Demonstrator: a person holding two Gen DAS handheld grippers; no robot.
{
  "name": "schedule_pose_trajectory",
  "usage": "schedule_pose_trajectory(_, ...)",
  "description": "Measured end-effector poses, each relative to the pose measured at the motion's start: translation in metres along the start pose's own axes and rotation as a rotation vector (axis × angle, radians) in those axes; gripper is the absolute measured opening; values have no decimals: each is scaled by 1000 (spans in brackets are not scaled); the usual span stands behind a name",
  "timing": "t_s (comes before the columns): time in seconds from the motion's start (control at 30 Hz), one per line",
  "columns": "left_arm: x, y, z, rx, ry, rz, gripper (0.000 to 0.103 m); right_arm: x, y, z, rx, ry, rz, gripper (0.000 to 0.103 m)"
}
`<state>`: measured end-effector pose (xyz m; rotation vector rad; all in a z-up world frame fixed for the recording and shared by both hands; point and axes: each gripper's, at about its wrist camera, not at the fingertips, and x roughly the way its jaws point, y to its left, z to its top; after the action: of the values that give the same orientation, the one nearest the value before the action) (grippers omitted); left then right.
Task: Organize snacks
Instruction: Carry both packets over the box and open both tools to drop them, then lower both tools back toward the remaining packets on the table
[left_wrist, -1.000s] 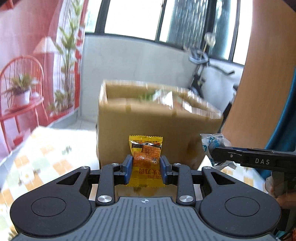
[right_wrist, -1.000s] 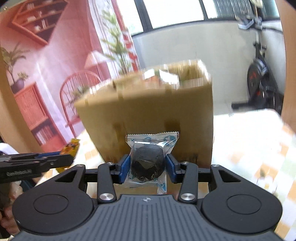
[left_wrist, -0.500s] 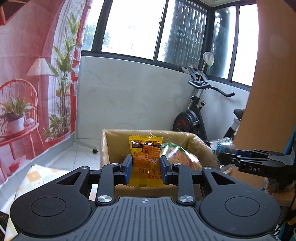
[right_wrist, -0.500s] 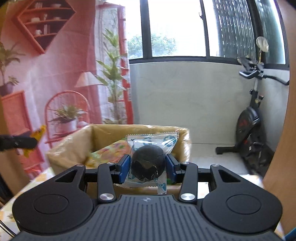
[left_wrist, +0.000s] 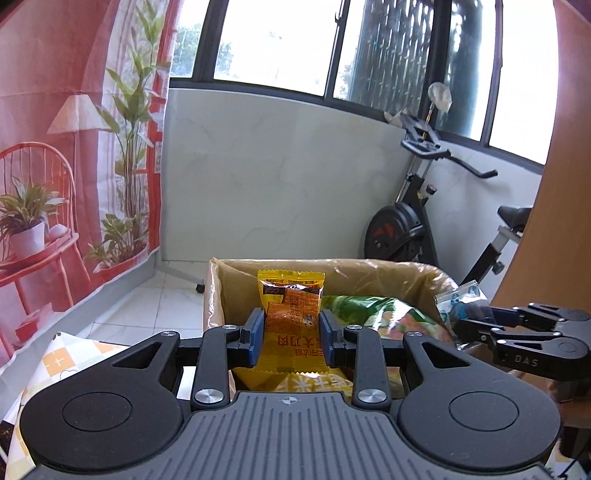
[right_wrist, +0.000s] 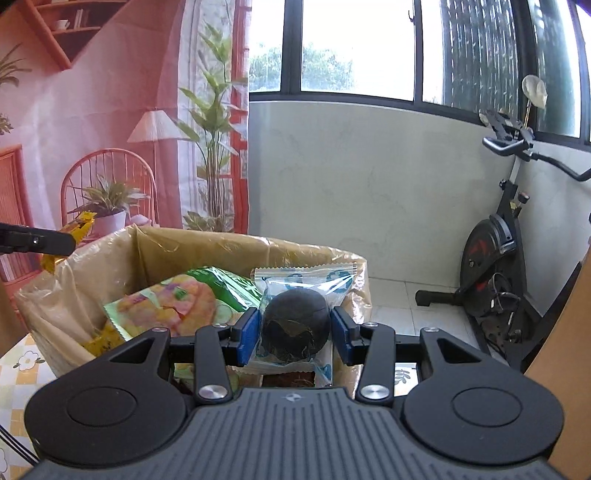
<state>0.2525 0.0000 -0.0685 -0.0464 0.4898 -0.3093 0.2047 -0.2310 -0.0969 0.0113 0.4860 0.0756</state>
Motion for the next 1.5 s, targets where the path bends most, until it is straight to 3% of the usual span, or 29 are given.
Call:
schedule_pose_trajectory(0.07,4,0,-1,6,15,2,40,4,0,0,-4,15,-1,47)
schedule_pose_trajectory(0.1,6,1,-1,8,23,11,52,4,0,0,-6,19,-8,52)
schedule_pose_trajectory(0.17,5,1,-1,2,23,23,62,1,0,0,-7,15,-14,63)
schedule_pose_trajectory(0.23,1,2,0,-2,23,21,62,-5,0,0,-12,4,-16,67)
schedule_pose_trajectory(0.53,-41,3,1,-5,13,35,62,-44,7,-1,6,-20,-11,68)
schedule_pose_trajectory(0.8,-88,8,-17,-32,34,38,64,-88,26,-23,54,-20,33,68)
schedule_pose_trajectory(1.07,-112,10,-59,-44,87,43,64,-114,38,-67,113,42,55,68)
schedule_pose_trajectory(1.5,-101,11,-149,-101,255,71,64,-126,39,-144,184,199,61,68)
